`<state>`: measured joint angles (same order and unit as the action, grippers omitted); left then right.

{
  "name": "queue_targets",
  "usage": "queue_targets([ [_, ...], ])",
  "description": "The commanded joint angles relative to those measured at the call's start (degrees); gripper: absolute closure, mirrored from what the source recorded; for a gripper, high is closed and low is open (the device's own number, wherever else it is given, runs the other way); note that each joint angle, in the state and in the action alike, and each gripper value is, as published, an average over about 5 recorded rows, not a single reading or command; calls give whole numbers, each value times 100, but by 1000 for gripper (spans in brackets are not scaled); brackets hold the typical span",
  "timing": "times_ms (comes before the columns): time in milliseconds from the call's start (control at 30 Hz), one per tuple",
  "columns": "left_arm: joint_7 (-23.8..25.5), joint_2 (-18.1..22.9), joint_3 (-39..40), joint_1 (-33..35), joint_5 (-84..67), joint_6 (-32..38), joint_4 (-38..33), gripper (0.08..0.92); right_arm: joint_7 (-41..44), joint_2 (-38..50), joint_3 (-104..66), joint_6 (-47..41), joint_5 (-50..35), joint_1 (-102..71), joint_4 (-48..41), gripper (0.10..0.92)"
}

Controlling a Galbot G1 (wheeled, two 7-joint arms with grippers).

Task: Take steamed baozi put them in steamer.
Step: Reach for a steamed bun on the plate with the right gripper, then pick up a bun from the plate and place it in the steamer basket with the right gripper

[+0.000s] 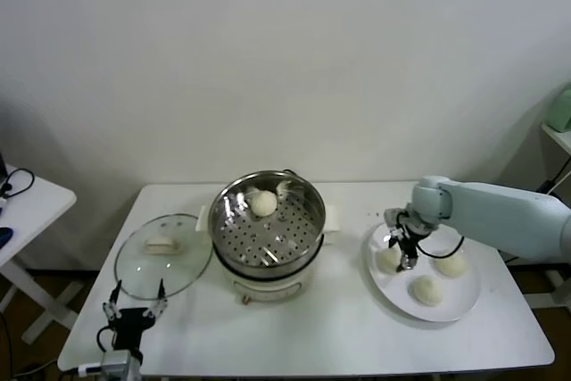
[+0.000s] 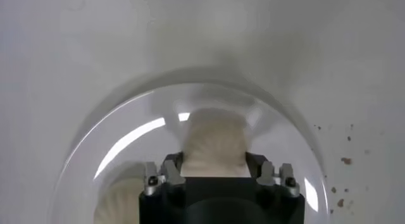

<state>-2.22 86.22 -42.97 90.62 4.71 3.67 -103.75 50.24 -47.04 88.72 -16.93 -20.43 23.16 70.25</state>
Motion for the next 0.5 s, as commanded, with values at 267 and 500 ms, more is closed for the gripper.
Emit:
queue_targets([
  [267,6,14,28,-6,-5,-24,-67,177,333,205,1574,154,-932,2581,1271,406],
  [500,7,-37,76,-5,-29,-7,-51,177,570,-65,2381,155,-2103,4533,2149,406],
])
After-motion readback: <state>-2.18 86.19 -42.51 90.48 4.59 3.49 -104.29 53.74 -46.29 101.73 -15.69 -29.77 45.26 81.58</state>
